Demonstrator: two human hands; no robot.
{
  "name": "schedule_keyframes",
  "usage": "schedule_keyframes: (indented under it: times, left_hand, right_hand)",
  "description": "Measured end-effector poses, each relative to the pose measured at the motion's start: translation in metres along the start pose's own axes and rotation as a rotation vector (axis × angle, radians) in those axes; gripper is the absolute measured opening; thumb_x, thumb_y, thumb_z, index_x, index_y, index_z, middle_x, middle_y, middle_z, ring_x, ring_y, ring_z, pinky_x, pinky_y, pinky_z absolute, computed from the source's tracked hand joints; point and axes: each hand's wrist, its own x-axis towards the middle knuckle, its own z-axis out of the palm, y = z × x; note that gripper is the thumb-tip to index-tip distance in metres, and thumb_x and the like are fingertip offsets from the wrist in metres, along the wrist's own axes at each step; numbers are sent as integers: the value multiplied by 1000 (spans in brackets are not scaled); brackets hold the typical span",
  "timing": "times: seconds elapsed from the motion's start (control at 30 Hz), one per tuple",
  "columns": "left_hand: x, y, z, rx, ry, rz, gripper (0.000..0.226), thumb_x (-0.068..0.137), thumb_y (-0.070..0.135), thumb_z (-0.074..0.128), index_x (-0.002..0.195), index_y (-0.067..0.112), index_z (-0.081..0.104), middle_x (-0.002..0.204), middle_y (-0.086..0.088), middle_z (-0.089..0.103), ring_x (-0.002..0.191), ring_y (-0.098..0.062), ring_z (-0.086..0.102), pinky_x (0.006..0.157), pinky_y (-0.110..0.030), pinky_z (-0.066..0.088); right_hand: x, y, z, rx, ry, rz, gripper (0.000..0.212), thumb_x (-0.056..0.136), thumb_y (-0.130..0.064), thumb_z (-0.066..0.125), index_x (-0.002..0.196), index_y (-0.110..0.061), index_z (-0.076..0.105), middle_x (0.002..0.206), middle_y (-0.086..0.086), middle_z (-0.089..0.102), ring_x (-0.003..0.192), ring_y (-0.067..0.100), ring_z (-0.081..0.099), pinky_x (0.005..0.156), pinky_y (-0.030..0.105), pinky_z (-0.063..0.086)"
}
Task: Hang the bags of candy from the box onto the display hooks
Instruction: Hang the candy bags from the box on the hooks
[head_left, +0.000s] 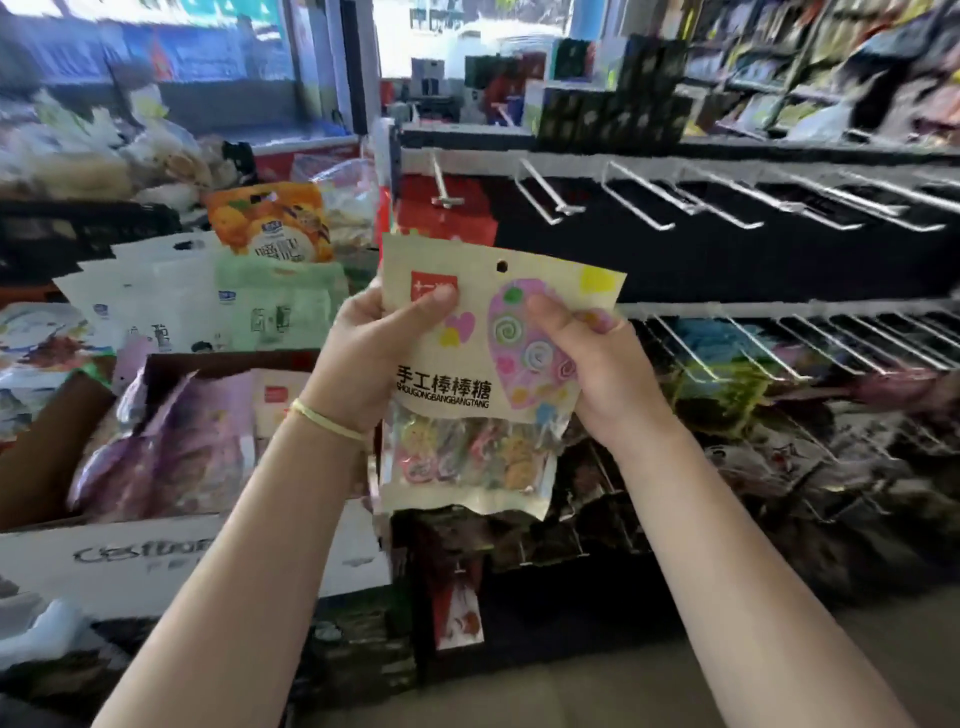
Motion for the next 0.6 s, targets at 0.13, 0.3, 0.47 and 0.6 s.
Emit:
schedule_keyframes:
  times: [0.13,0.3,0.47,0.6]
  left_hand:
    - [4,-33,145,1,-136,-39,15,76,25,73,86,14,76,87,-9,78,79,-23,75,70,-35,62]
    - [11,-93,361,-40,-450,-150,23,79,27,72,95,10,73,93,-12,77,84,-26,75,75,-39,61]
    - [31,-159,496,-114,-580,-232,15,84,28,73,94,17,76,99,-12,77,88,-27,74,82,-43,61]
    - [81,-216,551,-132,-531,-260,18,84,29,77,96,16,74,100,-13,77,89,-29,73,86,-46,59]
  right_hand:
    - [-41,-55,-130,-72,174,-68,52,72,-36,88,101,5,71,102,17,76,97,33,74,92,57,56]
    - [-113,-126,-321,-94,514,-174,34,82,-23,79,95,8,71,91,13,77,87,31,75,81,46,60]
    - [-122,-160,-448,-112,646,-212,11,78,-23,79,80,-13,76,87,11,77,83,27,75,76,40,60]
    - [-75,-155,-523,-141,669,-168,9,91,-15,71,82,-14,72,78,0,77,74,15,75,62,26,58]
